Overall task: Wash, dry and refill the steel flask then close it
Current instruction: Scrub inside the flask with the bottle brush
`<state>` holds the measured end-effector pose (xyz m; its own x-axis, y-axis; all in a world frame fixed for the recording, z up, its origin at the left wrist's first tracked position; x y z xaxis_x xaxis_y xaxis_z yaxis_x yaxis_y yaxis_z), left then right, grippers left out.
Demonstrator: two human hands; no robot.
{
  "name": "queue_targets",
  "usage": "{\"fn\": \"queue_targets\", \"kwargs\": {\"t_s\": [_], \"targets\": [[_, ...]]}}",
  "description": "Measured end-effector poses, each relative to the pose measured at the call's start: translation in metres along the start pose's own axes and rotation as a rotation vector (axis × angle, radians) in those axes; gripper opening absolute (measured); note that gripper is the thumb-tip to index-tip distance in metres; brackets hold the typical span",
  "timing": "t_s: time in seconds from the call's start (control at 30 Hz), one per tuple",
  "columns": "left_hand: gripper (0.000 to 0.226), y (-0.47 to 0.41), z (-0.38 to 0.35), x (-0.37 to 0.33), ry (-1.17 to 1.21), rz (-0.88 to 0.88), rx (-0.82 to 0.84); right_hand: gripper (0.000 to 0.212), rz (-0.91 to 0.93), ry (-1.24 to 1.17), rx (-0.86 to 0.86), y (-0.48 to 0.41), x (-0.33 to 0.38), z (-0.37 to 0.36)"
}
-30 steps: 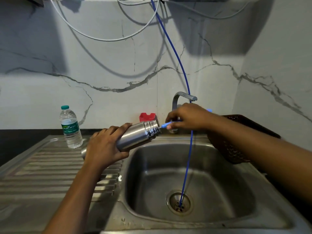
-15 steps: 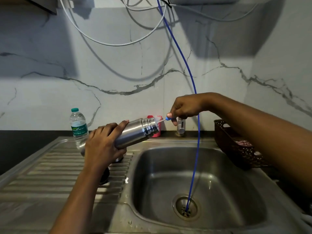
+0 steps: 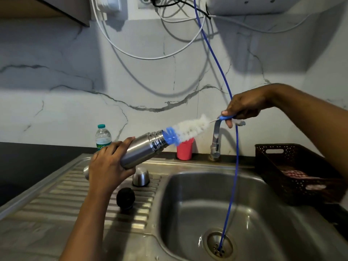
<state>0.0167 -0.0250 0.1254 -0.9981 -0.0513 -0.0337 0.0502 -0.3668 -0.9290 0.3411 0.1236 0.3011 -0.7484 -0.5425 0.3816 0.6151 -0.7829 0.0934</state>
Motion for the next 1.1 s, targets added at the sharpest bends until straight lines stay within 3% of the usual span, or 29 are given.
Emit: {"fn": "queue_targets", "kwargs": {"t_s": [0.27,0.47,0.97,1.1], "targets": [[0.105,-0.001,-0.002,0.007,0.034,0.003,0.065,0.037,-0.019,0.016,0.02,0.004,-0.003,0.008],[0.105,-0.001,-0.003,0.011,0.067,-0.018,0.115,0.072,-0.005,0.035,0.025,0.009,-0.005,0.015],[0.098,-0.004,0.005,0.01,0.102,-0.066,0.128,0.078,-0.065,0.009,0.009,0.023,-0.014,0.018],[0.1,0.003,0.009,0.034,0.107,0.02,0.146,0.087,-0.088,0.018,-0.092,0.042,-0.033,0.037]]}}
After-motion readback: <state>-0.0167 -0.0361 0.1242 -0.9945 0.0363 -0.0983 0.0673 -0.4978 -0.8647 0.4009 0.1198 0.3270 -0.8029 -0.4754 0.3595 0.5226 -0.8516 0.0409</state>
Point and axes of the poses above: each hand's wrist, its own y-axis away from the middle knuckle, its own z-axis out of the back of the hand, x = y × z, the point moved 3 cm from there along -y, towards the middle knuckle, and after that the axes turned 14 degrees about -x, right-handed, at the moved point
